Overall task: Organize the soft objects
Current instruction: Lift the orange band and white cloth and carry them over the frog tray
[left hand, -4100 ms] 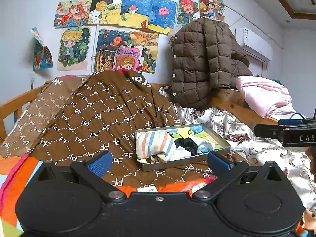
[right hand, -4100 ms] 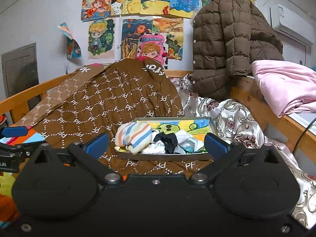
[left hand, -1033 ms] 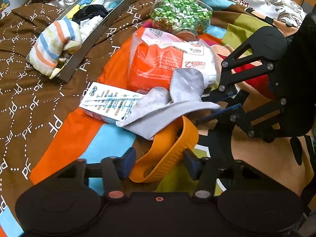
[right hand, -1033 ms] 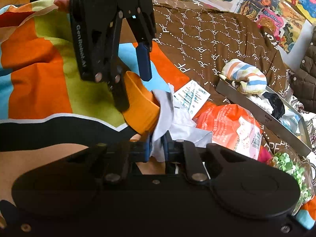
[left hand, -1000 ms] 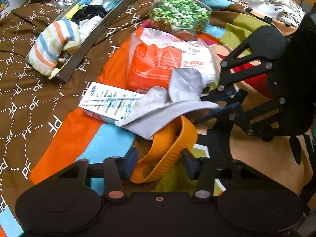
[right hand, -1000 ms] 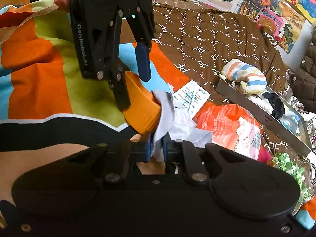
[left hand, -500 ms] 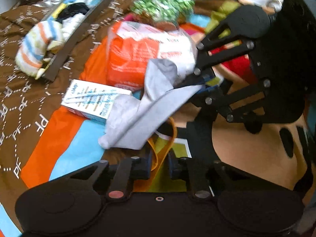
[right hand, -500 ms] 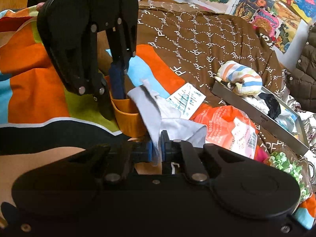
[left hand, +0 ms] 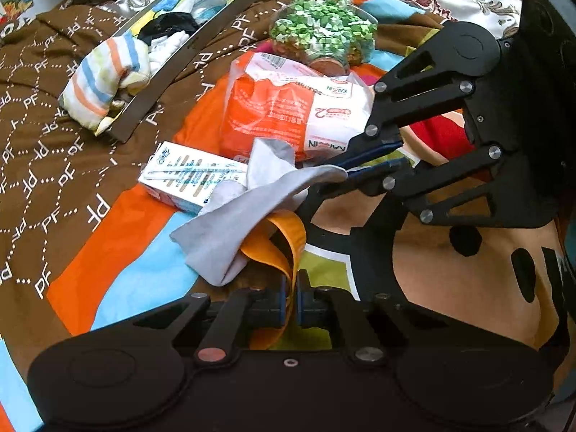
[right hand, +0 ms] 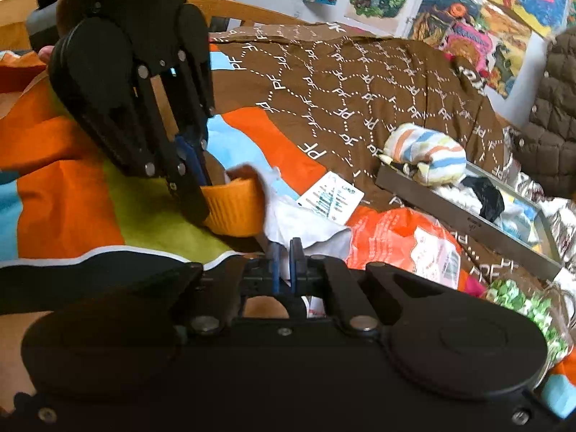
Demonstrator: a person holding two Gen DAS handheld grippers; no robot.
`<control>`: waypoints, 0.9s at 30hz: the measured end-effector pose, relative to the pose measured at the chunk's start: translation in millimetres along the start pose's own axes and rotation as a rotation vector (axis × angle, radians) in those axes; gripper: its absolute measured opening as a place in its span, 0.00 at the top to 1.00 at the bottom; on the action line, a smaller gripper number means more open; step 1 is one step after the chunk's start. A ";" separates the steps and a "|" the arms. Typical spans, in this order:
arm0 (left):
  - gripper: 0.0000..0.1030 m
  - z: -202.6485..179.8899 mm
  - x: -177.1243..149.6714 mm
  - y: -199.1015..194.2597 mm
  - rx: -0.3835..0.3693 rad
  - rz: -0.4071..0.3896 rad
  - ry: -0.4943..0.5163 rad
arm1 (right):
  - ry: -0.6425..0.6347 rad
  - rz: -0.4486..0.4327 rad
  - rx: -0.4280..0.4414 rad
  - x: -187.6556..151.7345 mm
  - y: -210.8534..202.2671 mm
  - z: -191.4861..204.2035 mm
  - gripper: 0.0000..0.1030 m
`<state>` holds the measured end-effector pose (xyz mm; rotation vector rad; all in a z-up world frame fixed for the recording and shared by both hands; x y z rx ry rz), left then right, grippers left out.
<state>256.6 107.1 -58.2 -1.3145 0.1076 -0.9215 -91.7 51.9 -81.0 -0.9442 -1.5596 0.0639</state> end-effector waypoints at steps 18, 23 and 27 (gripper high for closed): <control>0.97 -30.5 3.1 -6.6 0.151 -0.046 0.168 | -0.041 -0.064 -0.048 1.5 0.8 7.3 1.00; 0.98 -30.5 11.0 -9.9 0.239 -0.077 0.143 | -0.067 -0.103 -0.159 4.1 -6.8 3.2 1.00; 0.98 -30.7 16.4 -12.0 0.283 -0.086 0.116 | -0.080 -0.115 -0.261 7.6 -8.9 -5.3 1.00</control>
Point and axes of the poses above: each gripper's, at about its wrist camera, not at the fingertips, and y roughly the way its jaws point, z to its left, x to its top, the point moved 4 cm from there along y, roughly the way its jaws point, and after that the axes turned 11 degrees about x, right-handed, at the moved point
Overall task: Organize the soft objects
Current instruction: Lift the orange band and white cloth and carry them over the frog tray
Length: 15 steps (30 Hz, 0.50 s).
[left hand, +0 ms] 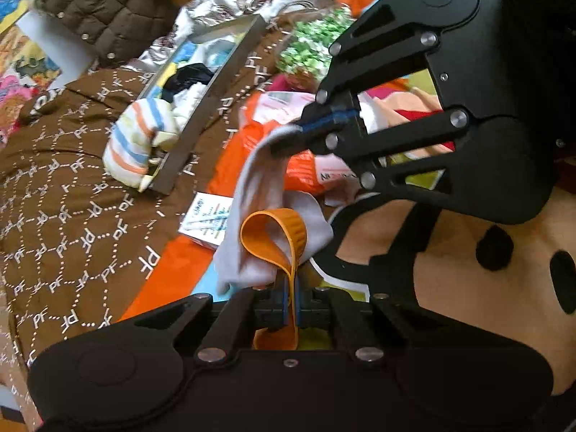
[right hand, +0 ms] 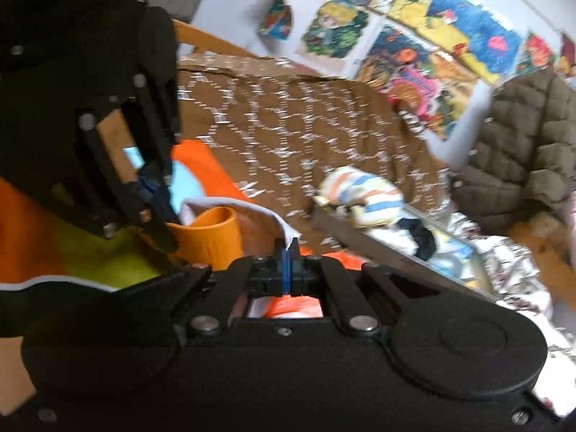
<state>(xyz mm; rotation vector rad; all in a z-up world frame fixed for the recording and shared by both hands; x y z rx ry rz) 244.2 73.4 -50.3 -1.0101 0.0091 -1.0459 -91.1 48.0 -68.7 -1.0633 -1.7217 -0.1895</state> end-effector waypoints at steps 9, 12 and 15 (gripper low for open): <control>0.98 11.0 9.5 2.2 0.040 -0.029 -0.091 | 0.020 0.014 -0.192 -2.9 10.9 -22.4 1.00; 0.98 16.4 13.2 7.7 0.068 -0.031 -0.124 | 0.031 0.031 -0.235 -7.5 14.1 -28.9 1.00; 0.98 23.3 17.1 11.6 0.097 -0.033 -0.158 | 0.048 0.042 -0.270 -12.5 15.6 -41.5 1.00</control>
Point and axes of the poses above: each gripper's, at about its wrist camera, not at the fingertips, and y roughly the way its jaws point, z to its left, x to its top, the point moved 4 cm from there along y, roughly the way its jaws point, and after that the axes turned 11 degrees about x, right-handed, at the moved point
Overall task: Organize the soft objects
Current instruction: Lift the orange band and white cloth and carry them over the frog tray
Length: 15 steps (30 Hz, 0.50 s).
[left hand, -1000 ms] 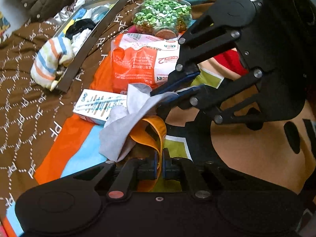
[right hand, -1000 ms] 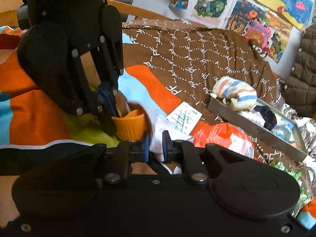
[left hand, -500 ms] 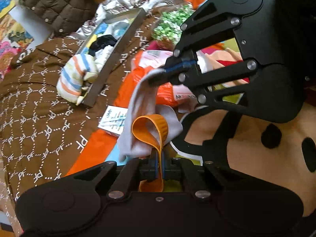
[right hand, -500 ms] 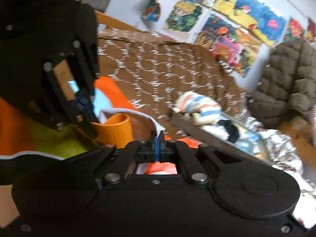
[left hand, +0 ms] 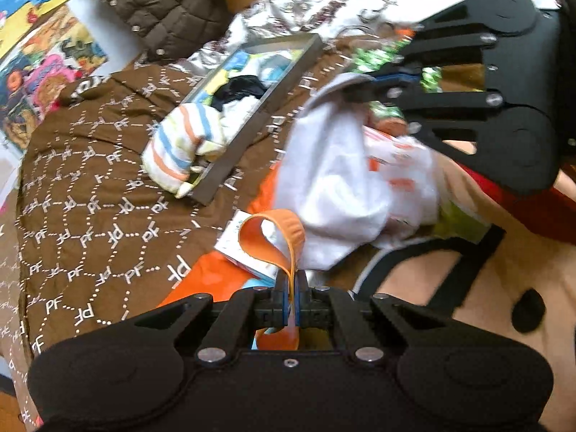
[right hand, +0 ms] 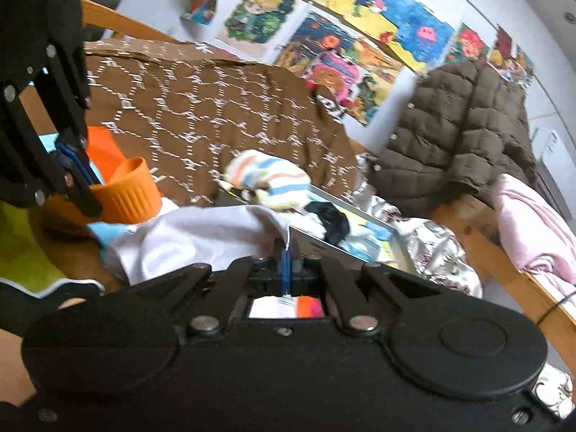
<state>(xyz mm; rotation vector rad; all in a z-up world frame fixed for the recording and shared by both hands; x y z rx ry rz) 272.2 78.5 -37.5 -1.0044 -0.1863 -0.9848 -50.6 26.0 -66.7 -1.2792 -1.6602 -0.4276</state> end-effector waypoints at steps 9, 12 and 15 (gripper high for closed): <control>0.98 15.7 16.1 7.2 0.055 -0.052 -0.069 | 0.028 0.021 -0.048 -7.3 14.3 -8.8 1.00; 0.98 25.2 28.5 13.6 0.065 -0.086 -0.102 | 0.029 0.017 -0.060 -5.5 17.1 -13.1 1.00; 0.98 34.7 42.8 21.9 0.076 -0.131 -0.141 | 0.026 0.013 -0.079 -2.4 19.8 -19.3 1.00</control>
Point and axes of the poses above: each gripper's, at about its wrist camera, not at the fingertips, and y roughly the way its jaws point, z to its left, x to its top, the point moved 4 cm from there along y, roughly the way its jaws point, and after that the axes turned 11 degrees about x, right-handed, at the moved point
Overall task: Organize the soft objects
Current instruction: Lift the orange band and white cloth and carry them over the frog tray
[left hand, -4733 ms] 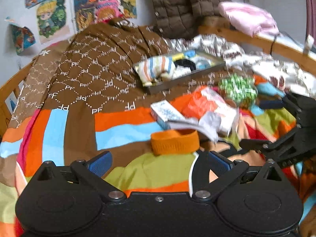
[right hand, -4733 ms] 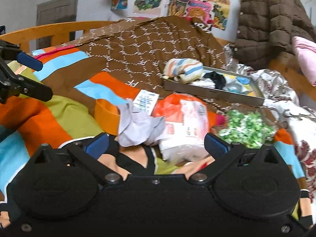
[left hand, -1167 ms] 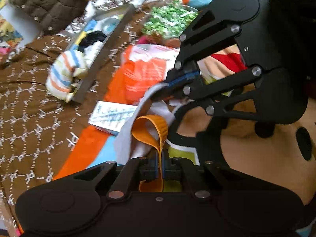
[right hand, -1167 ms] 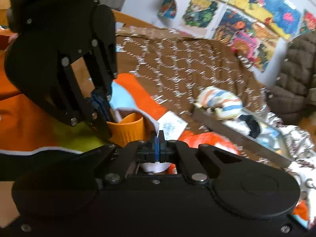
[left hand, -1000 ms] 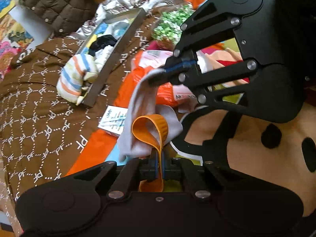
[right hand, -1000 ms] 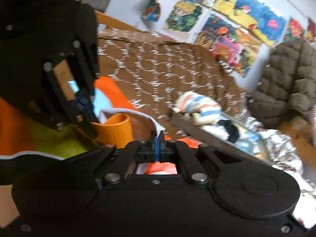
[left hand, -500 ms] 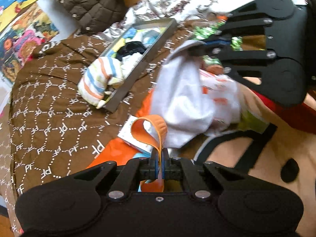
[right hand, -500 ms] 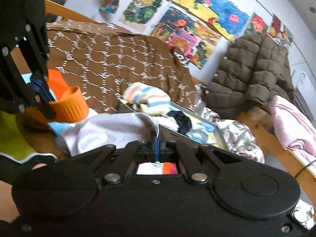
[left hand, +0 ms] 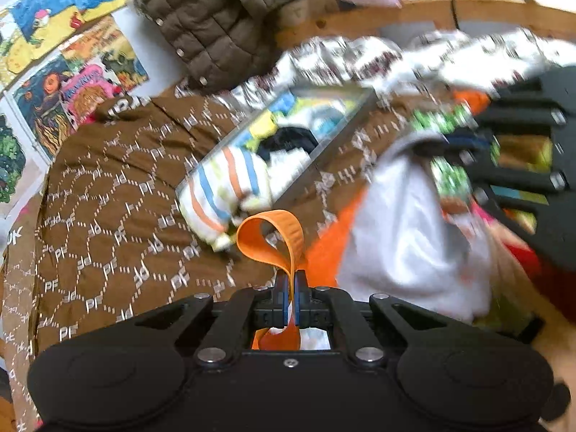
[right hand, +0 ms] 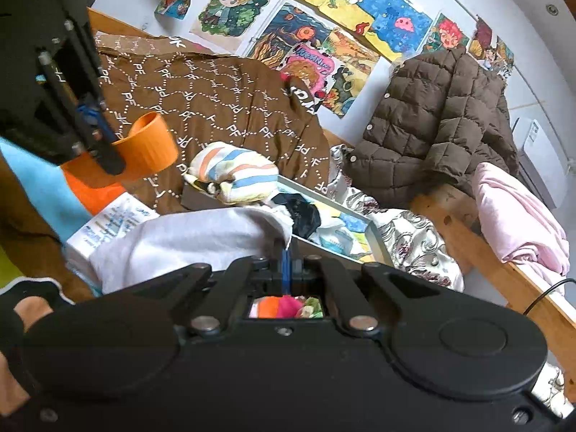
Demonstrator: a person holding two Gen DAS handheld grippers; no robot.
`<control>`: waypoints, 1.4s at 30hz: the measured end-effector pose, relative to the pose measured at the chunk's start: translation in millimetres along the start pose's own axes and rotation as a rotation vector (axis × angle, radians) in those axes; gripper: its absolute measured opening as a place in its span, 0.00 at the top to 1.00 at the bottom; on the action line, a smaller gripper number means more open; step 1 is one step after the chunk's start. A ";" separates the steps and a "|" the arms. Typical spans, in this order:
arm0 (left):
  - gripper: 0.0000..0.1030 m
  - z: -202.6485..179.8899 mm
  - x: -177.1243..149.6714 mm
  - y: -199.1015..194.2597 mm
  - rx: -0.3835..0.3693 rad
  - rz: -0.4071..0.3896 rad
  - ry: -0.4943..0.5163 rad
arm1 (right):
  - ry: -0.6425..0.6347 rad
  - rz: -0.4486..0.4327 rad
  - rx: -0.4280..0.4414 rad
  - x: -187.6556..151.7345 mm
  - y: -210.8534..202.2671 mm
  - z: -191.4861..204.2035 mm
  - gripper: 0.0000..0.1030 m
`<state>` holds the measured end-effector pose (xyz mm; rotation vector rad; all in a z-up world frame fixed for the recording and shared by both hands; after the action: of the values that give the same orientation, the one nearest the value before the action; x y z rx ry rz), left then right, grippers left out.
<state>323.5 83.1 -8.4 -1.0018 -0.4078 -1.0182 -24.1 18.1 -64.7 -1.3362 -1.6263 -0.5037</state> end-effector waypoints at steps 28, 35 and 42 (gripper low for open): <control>0.98 17.6 86.3 135.3 -0.084 -0.157 -0.332 | 0.034 0.058 -0.055 36.1 58.9 -67.2 1.00; 0.98 17.4 114.3 163.7 -0.065 -0.195 -0.397 | -0.090 0.055 -0.077 78.5 107.5 -113.2 1.00; 0.98 14.5 135.0 191.1 -0.050 -0.203 -0.457 | -0.058 0.067 -0.131 120.1 168.5 -159.7 1.00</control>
<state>556.2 55.4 -2.4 -1.2593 -0.8777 -0.9791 198.3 10.6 72.6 -1.5099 -1.6123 -0.5435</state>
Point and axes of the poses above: each gripper's, at about its wrist camera, not at the fingertips, and y roughly the way its jaws point, z to its left, x to its top, the point moved 4 cm from there along y, roughly the way its jaws point, and after that the axes turned 11 degrees about x, right-handed, at the moved point
